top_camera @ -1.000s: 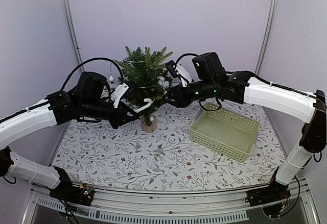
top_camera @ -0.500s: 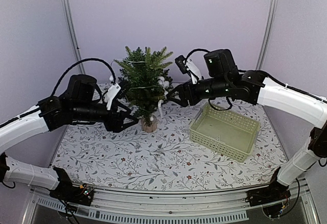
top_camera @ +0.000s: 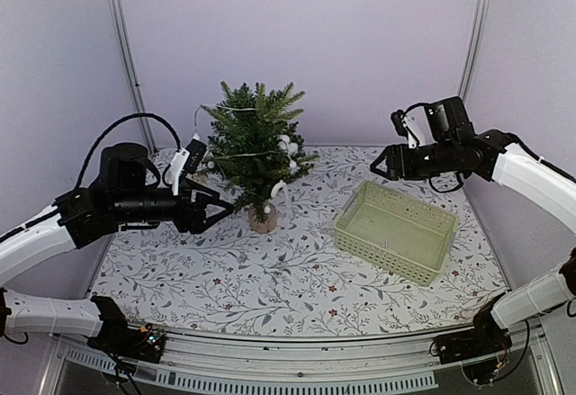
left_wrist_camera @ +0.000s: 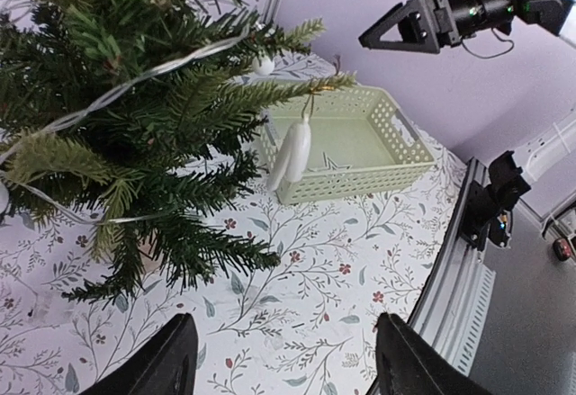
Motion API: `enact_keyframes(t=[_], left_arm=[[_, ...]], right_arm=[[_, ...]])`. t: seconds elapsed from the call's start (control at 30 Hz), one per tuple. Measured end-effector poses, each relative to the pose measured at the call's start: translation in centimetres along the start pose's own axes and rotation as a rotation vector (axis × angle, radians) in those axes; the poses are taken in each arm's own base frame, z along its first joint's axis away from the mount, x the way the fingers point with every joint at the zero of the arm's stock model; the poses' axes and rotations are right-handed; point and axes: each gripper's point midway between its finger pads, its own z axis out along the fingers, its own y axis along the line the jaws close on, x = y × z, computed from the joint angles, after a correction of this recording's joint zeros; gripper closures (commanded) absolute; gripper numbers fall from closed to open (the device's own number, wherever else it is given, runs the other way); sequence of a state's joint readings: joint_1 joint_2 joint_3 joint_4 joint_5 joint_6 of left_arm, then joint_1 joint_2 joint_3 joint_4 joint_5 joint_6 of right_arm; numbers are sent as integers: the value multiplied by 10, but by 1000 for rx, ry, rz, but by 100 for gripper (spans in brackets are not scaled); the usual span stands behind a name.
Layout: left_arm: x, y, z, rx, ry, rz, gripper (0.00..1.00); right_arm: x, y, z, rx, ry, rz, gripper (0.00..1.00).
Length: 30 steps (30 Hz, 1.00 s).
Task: Decorate the small christmas tree
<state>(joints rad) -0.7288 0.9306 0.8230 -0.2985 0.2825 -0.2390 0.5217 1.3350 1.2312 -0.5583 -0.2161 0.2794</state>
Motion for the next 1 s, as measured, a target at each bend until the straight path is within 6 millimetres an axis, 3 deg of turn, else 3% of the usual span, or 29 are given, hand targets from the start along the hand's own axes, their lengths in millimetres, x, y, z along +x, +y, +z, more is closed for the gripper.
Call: enact_keyframes(t=[0.07,0.17,0.3,0.4,0.53,0.63,0.73,1.0], left_arm=[[-2,2,3,-9,-10,-21,31],[-4,8,8,-29,-18,-50,31],[-2,17,17,-56,-11,-81,31],[2,25,24,-79,5,-99,31],[3,33,30,-101,18,-111,31],[1,37,33,-111,21,-116,32],[1,41,36,-120,23,-121,32],[-3,52,39,-144,25,-133,32]], right_arm=[[18,-27,5,57,62,46,39],[63,-58,24,131,231,97,41],[119,-85,55,204,450,107,41],[161,-102,66,244,605,111,41],[194,-113,71,262,723,105,42],[207,-119,78,265,770,98,42],[200,-122,86,273,768,85,47],[162,-148,116,333,697,62,56]])
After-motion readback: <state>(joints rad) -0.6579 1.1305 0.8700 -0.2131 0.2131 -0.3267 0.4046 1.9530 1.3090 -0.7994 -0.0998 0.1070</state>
